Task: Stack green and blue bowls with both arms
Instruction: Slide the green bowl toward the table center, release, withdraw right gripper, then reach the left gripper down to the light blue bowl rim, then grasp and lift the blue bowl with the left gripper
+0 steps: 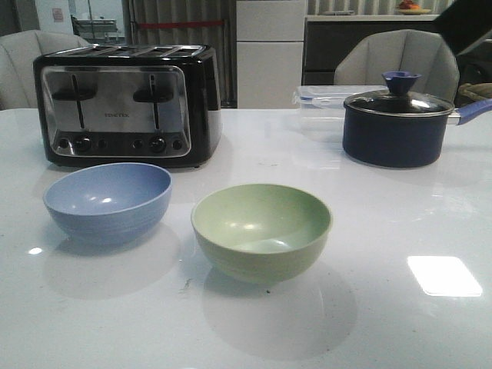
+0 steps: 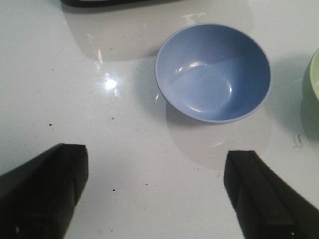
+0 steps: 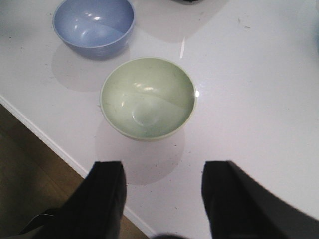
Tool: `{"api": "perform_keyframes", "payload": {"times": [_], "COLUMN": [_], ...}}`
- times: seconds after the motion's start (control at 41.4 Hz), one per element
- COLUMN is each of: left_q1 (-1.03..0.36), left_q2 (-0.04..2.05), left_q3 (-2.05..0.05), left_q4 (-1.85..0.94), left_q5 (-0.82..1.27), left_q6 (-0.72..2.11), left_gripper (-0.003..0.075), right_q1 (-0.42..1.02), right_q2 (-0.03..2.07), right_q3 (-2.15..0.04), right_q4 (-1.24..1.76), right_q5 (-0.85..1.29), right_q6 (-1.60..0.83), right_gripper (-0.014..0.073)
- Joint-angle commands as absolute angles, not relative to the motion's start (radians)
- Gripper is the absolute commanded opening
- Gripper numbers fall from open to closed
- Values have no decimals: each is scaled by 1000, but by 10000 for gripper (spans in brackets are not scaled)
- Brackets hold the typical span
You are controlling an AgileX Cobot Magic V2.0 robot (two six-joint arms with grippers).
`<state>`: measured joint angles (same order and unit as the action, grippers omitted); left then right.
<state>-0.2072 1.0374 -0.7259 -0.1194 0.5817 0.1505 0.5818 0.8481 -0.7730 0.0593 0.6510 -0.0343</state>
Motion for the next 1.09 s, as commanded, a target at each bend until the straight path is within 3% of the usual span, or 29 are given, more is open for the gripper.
{"api": "perform_keyframes", "payload": {"times": [0.0,0.556,1.064], "left_q1": [-216,-216,-216], "left_q2": [1119,1679,1769], "left_q3": [-799,-1120,-1170], "left_q4": [-142,-216,-220], "left_q5": [507,511,536], "left_q6": [142,142,142], "left_gripper": [626,596,120], "right_q1": [582,582,582], "right_q2": [809,805,805], "right_q3": [-786,-786,-786], "right_q4": [54,54,54], "right_q5": [591,592,592], "right_q6": [-45,-45,-45], "right_gripper": [463,463,463]}}
